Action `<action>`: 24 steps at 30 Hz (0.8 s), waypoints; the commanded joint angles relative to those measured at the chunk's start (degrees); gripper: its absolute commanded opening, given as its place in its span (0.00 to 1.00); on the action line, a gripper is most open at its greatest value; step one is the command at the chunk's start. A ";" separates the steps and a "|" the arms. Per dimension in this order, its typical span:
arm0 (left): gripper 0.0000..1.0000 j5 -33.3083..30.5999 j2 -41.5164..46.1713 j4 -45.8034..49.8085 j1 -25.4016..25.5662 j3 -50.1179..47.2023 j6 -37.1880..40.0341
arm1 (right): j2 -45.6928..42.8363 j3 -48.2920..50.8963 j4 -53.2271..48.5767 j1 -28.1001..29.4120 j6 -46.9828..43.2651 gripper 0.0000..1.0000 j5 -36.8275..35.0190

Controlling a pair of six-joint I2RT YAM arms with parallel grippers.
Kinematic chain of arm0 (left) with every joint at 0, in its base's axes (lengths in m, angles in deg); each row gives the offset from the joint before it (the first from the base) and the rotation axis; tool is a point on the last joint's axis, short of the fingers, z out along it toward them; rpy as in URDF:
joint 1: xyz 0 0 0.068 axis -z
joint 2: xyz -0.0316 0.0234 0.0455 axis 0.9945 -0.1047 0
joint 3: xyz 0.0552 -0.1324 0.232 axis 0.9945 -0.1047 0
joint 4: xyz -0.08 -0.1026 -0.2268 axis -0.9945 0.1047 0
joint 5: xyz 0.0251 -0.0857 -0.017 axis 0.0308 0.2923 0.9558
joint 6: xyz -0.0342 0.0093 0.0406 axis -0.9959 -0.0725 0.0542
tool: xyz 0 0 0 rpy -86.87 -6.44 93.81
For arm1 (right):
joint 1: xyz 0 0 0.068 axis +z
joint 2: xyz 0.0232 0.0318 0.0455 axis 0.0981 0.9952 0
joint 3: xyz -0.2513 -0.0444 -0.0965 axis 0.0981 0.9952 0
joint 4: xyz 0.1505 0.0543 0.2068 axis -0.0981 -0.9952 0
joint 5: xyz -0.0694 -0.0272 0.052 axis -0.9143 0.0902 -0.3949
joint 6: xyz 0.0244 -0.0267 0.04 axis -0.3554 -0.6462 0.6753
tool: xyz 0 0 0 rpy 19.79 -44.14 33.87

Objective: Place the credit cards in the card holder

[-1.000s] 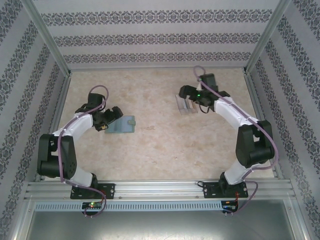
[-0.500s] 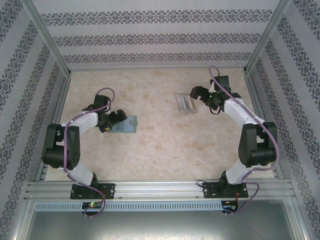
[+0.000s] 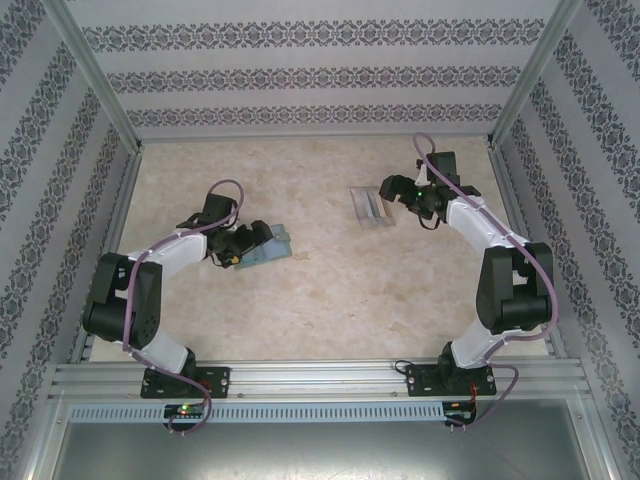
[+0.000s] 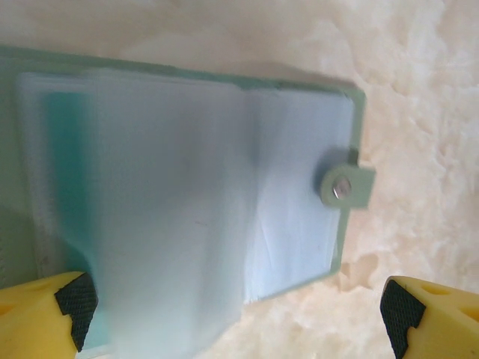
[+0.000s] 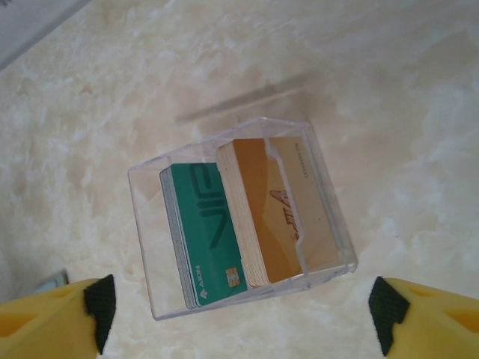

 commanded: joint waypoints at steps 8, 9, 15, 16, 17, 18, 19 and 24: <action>0.99 -16.09 7.62 14.76 0.24 5.43 4.50 | 7.14 -9.88 -8.66 6.31 -7.92 0.79 -5.16; 0.99 -18.90 8.42 16.38 0.18 5.95 4.82 | 8.12 -11.03 -9.75 6.79 -8.62 0.79 -6.04; 0.99 -28.35 10.97 20.73 -1.01 7.67 7.13 | 13.63 -16.64 -13.08 9.19 -9.93 0.78 -7.23; 0.99 -28.66 10.98 21.00 -1.03 7.83 7.24 | 14.13 -17.24 -13.32 9.49 -10.03 0.78 -7.72; 0.99 -28.97 11.01 21.18 -1.16 7.94 7.41 | 14.75 -17.94 -13.61 9.88 -10.27 0.78 -7.74; 0.99 -29.16 11.02 21.20 -1.23 7.86 7.49 | 15.20 -18.54 -13.85 10.26 -10.39 0.76 -7.71; 0.99 -29.33 11.27 21.20 -1.22 7.78 7.56 | 15.68 -19.02 -14.05 10.41 -10.39 0.76 -7.74; 0.99 -30.15 11.89 20.76 -1.26 6.64 7.90 | 17.66 -19.94 -14.04 11.44 -9.66 0.74 -8.22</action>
